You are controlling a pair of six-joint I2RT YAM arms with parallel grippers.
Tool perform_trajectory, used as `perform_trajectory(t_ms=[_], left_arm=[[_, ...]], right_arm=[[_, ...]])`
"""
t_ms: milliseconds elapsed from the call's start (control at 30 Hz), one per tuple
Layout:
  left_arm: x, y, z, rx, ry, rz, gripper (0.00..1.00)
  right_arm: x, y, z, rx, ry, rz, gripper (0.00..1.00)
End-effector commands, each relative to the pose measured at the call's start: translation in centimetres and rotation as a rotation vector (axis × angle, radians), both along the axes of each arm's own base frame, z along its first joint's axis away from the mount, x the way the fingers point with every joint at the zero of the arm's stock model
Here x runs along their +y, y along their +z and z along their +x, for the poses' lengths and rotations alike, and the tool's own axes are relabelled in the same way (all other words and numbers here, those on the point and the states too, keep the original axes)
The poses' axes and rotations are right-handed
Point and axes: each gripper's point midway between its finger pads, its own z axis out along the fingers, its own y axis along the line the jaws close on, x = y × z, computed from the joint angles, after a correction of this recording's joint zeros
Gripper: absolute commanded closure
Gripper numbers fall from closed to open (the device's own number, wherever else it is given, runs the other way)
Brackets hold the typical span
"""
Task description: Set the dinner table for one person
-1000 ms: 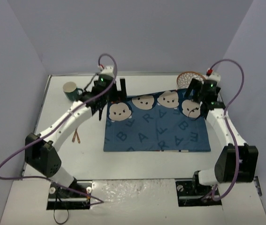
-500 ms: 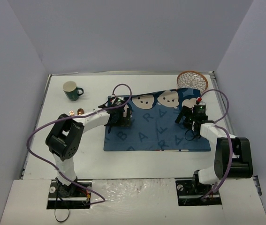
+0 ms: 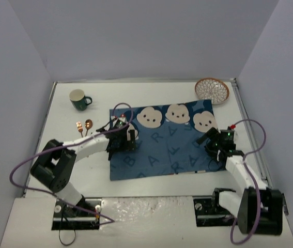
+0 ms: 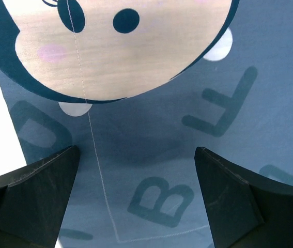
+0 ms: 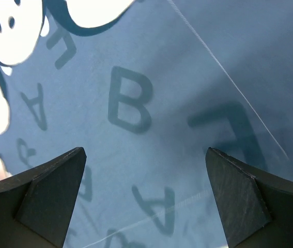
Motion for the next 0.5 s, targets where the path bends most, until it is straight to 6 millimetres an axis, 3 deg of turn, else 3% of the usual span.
perform_trajectory(t_ms=[0, 133, 233, 333, 467], left_arm=[[1.9, -0.5, -5.5, 0.171, 0.006, 0.028, 0.09], [1.2, 4.3, -3.0, 0.059, -0.042, 0.024, 0.07], [1.0, 9.0, 0.2, -0.085, -0.040, 0.029, 0.04], [1.6, 11.1, 2.7, -0.169, -0.004, 0.046, 0.03], [1.4, 11.2, 5.6, -0.243, 0.054, 0.026, 0.03]], right_arm=[[-0.5, 2.5, -0.7, -0.038, -0.076, 0.021, 0.02], [-1.5, 7.0, 2.0, -0.136, 0.027, -0.122, 0.02], [-1.2, 10.6, 4.9, -0.208, 0.141, -0.249, 0.02], [1.9, 10.6, 7.1, -0.185, 0.280, -0.347, 0.02], [5.2, 9.3, 10.3, -0.152, 0.424, -0.425, 0.02]])
